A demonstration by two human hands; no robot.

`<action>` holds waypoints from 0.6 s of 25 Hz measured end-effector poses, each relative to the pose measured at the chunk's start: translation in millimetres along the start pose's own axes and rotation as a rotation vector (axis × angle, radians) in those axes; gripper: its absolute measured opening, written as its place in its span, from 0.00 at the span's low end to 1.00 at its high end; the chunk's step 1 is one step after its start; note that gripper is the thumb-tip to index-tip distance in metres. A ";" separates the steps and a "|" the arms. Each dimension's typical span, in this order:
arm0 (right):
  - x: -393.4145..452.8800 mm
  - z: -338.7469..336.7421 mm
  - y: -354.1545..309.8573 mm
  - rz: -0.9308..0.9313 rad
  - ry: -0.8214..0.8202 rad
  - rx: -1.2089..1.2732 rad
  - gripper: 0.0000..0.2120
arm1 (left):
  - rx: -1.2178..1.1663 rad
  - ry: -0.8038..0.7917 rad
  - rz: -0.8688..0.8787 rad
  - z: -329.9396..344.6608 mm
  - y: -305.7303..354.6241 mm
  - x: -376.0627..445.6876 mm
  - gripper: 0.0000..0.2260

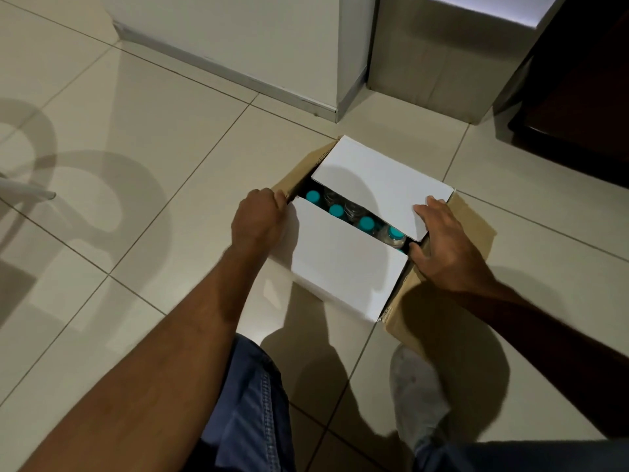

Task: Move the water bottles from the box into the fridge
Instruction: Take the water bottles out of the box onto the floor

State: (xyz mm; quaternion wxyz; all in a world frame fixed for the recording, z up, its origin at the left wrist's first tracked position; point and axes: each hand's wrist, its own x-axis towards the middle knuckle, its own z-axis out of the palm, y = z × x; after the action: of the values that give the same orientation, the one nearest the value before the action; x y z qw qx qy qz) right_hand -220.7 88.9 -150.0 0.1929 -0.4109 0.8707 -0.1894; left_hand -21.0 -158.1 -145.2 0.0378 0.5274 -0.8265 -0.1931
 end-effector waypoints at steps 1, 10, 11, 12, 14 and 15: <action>1.7 -1.7 -0.9 -0.004 0.008 -0.023 0.35 | -0.009 0.004 0.011 0.6 3.4 -2.3 0.17; 4.4 -30.4 -6.8 -0.056 0.363 0.444 0.21 | 0.190 -0.110 0.386 -1.9 21.5 -24.4 0.18; 9.4 -34.0 -6.8 -0.030 0.418 0.492 0.21 | 0.227 -0.145 0.388 -0.2 21.5 -25.3 0.20; 15.0 -36.8 -6.1 0.003 0.465 0.516 0.22 | 0.241 -0.167 0.392 1.3 21.9 -25.7 0.21; 24.3 -39.5 -4.5 0.050 0.530 0.477 0.23 | 0.245 -0.181 0.409 4.0 25.4 -27.5 0.24; 27.3 -39.3 -3.1 0.054 0.549 0.447 0.23 | 0.258 -0.185 0.416 4.8 27.4 -28.4 0.25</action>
State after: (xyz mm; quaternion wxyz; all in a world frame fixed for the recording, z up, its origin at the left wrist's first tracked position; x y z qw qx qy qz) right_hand -254.1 72.2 -119.8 0.0420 -0.2692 0.8376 -0.4736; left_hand -33.2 -121.5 -135.8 -0.0665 0.3267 -0.9349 -0.1216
